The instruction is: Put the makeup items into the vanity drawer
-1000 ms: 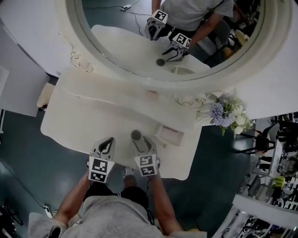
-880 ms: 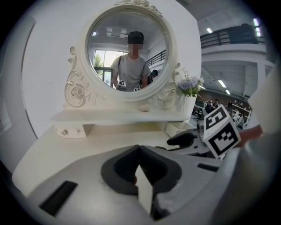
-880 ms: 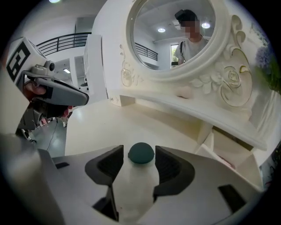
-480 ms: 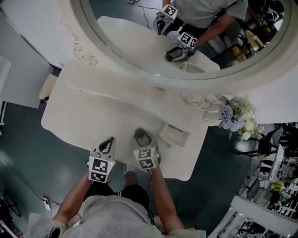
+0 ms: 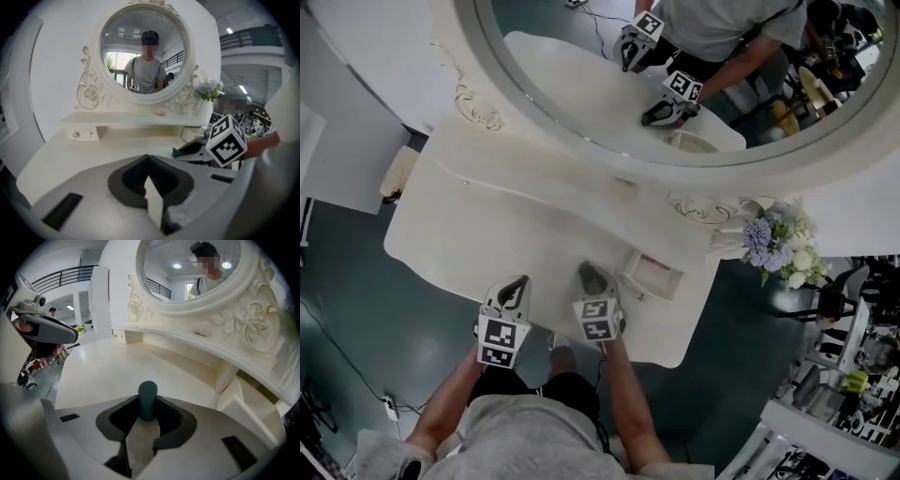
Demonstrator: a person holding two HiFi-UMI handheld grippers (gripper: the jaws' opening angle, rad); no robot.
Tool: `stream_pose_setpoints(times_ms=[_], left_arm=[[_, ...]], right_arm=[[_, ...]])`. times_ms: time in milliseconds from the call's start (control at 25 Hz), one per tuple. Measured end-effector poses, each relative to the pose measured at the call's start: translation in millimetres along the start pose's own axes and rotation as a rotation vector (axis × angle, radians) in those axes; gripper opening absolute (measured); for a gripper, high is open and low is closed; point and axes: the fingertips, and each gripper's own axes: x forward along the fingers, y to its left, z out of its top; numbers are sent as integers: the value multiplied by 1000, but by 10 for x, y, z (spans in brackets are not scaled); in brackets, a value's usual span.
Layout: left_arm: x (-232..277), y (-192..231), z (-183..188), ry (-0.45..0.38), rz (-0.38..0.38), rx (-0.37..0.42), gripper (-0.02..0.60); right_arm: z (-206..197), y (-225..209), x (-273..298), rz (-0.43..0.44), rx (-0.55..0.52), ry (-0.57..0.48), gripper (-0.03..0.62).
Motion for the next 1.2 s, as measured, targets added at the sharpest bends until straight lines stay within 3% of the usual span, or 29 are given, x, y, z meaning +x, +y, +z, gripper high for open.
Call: stream_pose_setpoints(times_ms=[240, 600, 840, 1200], left_arm=[[-52, 11, 115, -23, -1, 17, 2], [-79, -115, 446, -78, -41, 71, 2], [-34, -331, 718, -118, -90, 124, 2], [158, -824, 1033, -149, -186, 189, 2]], right_arm=[[111, -39, -106, -33, -10, -35, 83], [458, -121, -600, -75, 41, -158, 74], [537, -425, -961, -158, 91, -216, 74], [293, -1025, -1368, -296, 178, -229, 74]])
